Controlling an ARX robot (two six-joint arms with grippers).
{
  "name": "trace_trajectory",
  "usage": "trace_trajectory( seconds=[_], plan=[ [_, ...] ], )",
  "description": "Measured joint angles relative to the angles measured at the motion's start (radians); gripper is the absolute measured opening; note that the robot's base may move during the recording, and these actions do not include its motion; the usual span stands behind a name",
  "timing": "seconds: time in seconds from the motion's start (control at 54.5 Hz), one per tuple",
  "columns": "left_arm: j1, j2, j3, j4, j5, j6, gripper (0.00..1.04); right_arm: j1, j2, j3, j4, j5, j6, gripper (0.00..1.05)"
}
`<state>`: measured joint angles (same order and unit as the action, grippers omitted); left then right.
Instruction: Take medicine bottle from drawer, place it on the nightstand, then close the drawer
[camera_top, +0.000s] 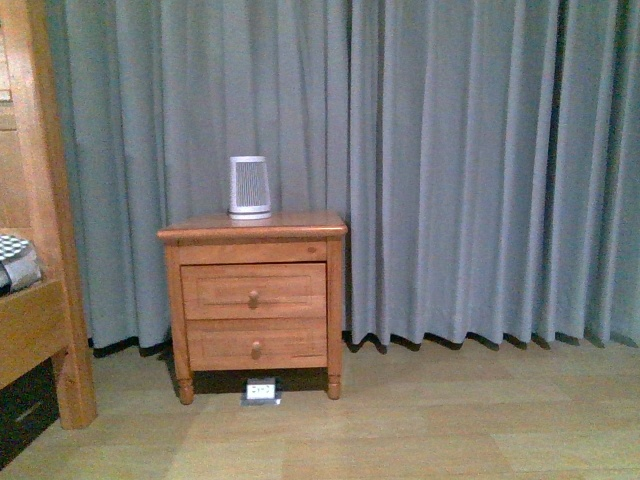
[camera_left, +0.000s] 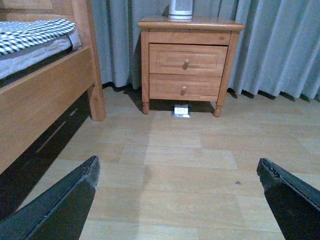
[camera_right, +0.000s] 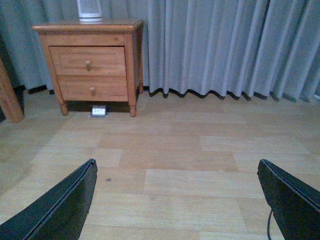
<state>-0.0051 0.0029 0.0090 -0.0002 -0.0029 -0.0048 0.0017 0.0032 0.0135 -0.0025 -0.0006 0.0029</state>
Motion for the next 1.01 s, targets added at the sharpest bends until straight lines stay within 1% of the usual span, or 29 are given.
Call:
trace_trajectory(
  seconds=[1.008],
  plan=[
    [0.000,0.000,0.000,0.000,0.000,0.000,0.98,0.000,0.000,0.000,0.000,0.000,0.000,0.98]
  ],
)
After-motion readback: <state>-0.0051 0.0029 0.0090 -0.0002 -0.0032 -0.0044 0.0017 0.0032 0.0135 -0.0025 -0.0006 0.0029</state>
